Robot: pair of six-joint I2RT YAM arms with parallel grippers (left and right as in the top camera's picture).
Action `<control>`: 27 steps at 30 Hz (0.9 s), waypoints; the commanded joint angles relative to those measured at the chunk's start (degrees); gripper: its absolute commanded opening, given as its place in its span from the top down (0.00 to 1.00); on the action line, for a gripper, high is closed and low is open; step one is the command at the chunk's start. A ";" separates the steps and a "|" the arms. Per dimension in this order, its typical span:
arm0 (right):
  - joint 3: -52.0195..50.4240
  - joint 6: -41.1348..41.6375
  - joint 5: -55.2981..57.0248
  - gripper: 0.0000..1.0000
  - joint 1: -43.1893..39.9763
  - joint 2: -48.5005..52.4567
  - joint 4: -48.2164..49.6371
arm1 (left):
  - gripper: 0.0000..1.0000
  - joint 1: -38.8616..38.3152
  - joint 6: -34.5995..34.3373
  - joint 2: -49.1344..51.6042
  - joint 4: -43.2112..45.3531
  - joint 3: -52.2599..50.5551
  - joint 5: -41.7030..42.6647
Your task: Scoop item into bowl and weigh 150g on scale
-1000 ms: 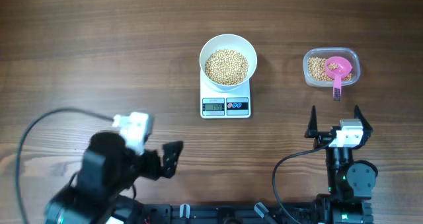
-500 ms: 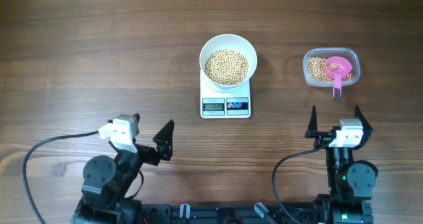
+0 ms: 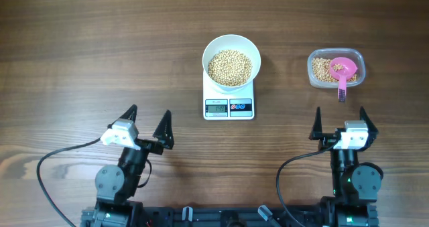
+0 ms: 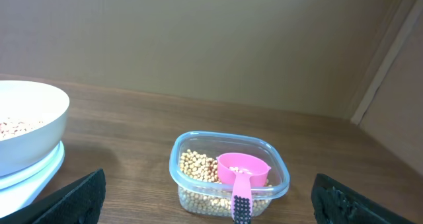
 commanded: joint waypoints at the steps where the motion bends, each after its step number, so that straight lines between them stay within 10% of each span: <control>1: -0.15 -0.61 0.79 0.00 0.44 -0.61 0.13 | 0.00 1.60 0.70 -2.62 -0.66 -0.37 -2.73; 27: -0.15 -0.61 0.79 0.00 0.44 -0.61 0.13 | 0.00 8.70 3.43 -10.43 -15.87 -0.37 -4.98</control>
